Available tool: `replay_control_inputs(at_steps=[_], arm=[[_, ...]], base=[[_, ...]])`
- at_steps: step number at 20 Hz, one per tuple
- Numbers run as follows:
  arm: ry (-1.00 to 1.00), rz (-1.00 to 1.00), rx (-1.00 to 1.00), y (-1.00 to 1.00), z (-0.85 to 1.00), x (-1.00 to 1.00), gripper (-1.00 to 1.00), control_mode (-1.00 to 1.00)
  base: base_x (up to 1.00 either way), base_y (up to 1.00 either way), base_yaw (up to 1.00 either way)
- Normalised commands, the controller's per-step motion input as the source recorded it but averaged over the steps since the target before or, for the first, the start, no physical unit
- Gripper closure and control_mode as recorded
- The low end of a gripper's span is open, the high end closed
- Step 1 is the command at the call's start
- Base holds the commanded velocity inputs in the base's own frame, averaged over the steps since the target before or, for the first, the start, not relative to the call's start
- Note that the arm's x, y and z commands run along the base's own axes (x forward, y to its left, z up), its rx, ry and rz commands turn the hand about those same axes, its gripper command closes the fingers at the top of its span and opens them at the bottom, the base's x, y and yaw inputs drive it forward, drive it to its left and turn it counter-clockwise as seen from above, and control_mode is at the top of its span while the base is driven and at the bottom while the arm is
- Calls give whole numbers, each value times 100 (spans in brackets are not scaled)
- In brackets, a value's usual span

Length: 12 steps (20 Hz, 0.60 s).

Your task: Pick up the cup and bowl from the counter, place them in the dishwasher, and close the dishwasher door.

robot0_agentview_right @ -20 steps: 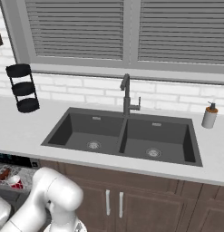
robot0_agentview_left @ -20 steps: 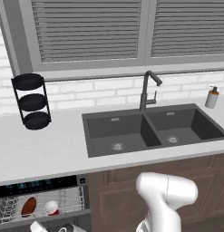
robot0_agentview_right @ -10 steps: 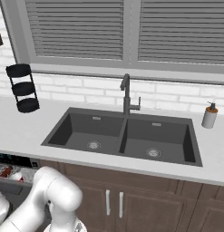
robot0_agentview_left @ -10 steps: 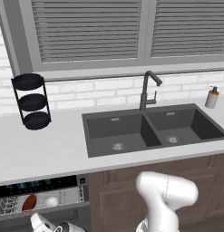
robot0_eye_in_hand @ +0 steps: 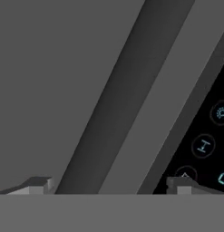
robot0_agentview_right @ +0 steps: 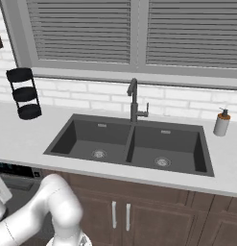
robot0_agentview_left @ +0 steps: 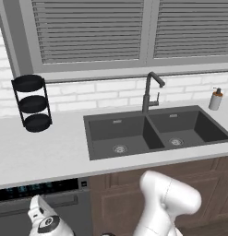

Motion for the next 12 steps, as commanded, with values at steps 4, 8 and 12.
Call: replay_control_inputs(at_steps=[4,8,12], arm=[[-11,-33,0,0,-18,79,-100,-100],[-8,-26,0,-3,-17,64,-100,-100],[-7,-3,0,-2,-5,56,-100,-100]], base=[[0,0,0],[0,0,0],[0,0,0]])
